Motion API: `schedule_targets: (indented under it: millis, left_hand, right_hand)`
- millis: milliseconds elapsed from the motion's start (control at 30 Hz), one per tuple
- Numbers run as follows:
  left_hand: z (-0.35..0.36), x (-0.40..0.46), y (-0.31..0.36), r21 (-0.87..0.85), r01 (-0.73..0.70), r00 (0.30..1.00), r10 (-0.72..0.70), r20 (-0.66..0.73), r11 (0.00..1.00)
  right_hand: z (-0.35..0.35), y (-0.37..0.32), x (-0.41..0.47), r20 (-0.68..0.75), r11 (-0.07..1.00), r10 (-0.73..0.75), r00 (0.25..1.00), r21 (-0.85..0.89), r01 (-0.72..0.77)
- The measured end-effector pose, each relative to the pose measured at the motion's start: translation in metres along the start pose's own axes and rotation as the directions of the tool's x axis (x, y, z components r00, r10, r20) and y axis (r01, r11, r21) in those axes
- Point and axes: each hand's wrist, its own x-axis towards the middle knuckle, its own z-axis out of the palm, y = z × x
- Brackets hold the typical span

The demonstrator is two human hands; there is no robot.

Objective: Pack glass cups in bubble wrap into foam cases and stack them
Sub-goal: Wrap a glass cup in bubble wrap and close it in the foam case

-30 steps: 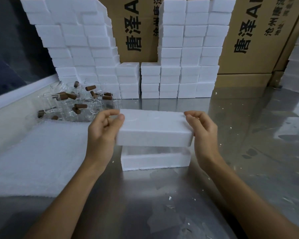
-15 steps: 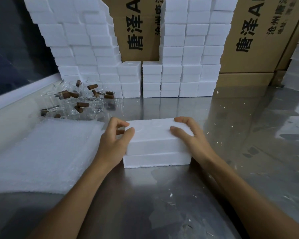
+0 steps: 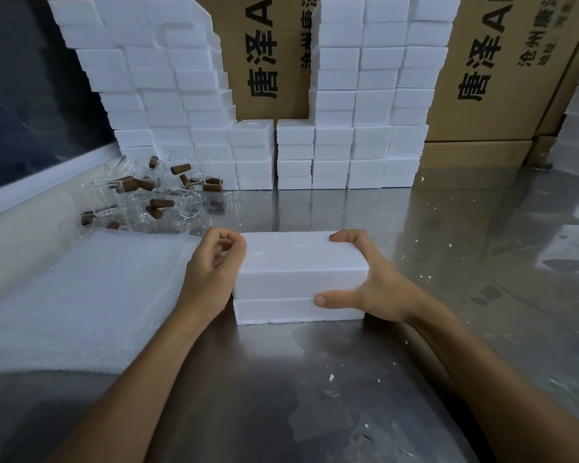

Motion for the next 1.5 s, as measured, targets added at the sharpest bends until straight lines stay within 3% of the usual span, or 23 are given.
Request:
schedule_targets:
  millis: [200, 300, 433, 600, 800, 967, 1067, 1167, 1300, 1400, 1500]
  left_hand:
    - [-0.007, 0.003, 0.003, -0.088, 0.101, 0.993, -0.095, 0.071, 0.991]
    - [-0.016, 0.003, 0.007, -0.074, 0.147, 0.965, -0.126, 0.231, 0.986]
    - [-0.027, 0.003, 0.005, 0.055, 0.131, 0.909, -0.142, 0.392, 0.990]
    - [-0.027, 0.004, 0.002, 0.112, 0.104, 0.901, -0.141, 0.410, 0.988]
    - [-0.026, 0.004, 0.003, 0.150, 0.096, 0.900, -0.150, 0.410, 0.984]
    - [-0.025, 0.002, 0.001, 0.082, 0.128, 0.900, -0.151, 0.409, 0.988]
    - [-0.020, -0.003, 0.000, -0.005, 0.170, 0.921, -0.157, 0.356, 0.985]
    - [-0.003, -0.007, 0.003, -0.096, 0.188, 0.970, -0.170, 0.172, 0.978]
    - [0.025, -0.014, 0.014, -0.472, 0.274, 0.958, -0.280, 0.060, 0.838]
    - [0.037, -0.019, 0.020, -0.628, 0.266, 0.938, -0.346, -0.005, 0.731]
    - [0.040, -0.020, 0.022, -0.671, 0.229, 0.919, -0.385, -0.091, 0.705]
  right_hand:
    - [-0.001, -0.002, -0.001, 0.023, 0.997, -0.012, 1.000, -0.071, 0.014]
    - [-0.007, -0.003, -0.001, 0.061, 0.984, -0.016, 0.998, -0.175, 0.027]
    - [-0.009, -0.002, -0.001, 0.094, 0.987, -0.001, 0.996, -0.162, 0.017]
    - [-0.009, 0.001, -0.001, 0.130, 0.998, 0.025, 0.991, -0.062, -0.017]
    - [-0.010, 0.000, 0.001, 0.150, 0.997, 0.037, 0.988, -0.075, -0.026]
    - [-0.008, -0.001, -0.002, 0.086, 0.998, 0.023, 0.996, -0.066, -0.017]
    - [-0.002, 0.000, -0.002, 0.029, 1.000, 0.011, 1.000, -0.025, -0.011]
    - [0.005, 0.002, 0.000, -0.069, 1.000, 0.008, 0.998, 0.028, -0.006]
    - [0.011, 0.000, 0.001, -0.159, 0.988, 0.004, 0.987, 0.151, 0.020]
    - [0.021, -0.010, -0.001, -0.217, 0.997, -0.016, 0.976, 0.074, 0.033]
    - [0.038, -0.018, -0.004, -0.287, 0.994, -0.060, 0.956, -0.104, 0.031]
